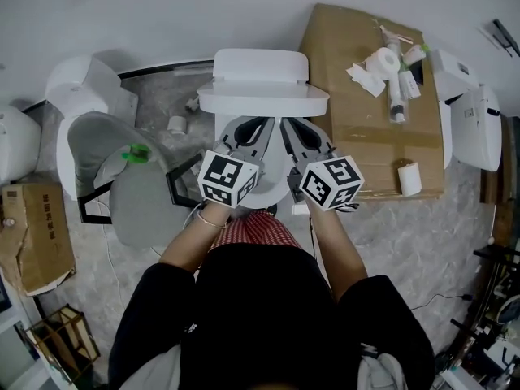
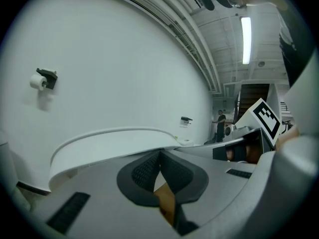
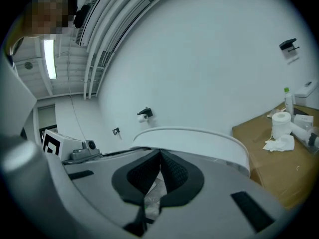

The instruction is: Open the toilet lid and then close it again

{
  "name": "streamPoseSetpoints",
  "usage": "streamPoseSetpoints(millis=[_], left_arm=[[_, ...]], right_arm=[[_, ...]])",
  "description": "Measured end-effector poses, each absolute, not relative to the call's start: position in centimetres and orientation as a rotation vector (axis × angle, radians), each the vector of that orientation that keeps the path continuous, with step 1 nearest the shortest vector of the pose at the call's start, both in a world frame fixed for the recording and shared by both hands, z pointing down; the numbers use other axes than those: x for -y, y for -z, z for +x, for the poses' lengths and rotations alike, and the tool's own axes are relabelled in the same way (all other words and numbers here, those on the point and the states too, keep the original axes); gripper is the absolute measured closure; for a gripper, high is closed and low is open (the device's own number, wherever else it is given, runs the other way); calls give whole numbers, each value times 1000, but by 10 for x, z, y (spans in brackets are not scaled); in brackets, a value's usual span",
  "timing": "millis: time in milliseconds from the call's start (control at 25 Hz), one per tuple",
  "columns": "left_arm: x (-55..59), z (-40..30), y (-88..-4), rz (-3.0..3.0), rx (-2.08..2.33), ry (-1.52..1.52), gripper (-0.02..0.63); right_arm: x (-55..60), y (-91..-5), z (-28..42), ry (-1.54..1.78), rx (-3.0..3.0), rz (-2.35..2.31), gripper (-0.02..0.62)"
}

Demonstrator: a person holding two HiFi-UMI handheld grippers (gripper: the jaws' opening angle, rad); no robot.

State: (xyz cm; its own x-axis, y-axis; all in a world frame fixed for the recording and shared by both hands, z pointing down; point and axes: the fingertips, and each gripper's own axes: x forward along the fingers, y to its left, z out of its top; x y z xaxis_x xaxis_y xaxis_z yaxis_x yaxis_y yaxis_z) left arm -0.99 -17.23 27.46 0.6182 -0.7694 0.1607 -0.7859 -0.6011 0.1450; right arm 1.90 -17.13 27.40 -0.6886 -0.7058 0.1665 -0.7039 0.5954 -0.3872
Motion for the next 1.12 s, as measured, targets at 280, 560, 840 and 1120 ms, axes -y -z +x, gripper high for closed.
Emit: streamPoseSetpoints(millis=[280, 560, 840, 1120], left_arm=[[189, -12, -266, 2638, 1347, -121, 601], [200, -15, -260, 2642, 1352, -132, 601], [208, -17, -255, 2675, 1310, -154, 603], [223, -18, -248, 2698, 1250, -168, 603]], right_arm=[[185, -265, 19, 660, -2838, -1169, 575], [195, -258, 17, 648, -2861, -1156, 575], [206, -253, 15, 642, -2838, -1189, 575], [224, -245, 16, 635, -2787, -1262, 575]])
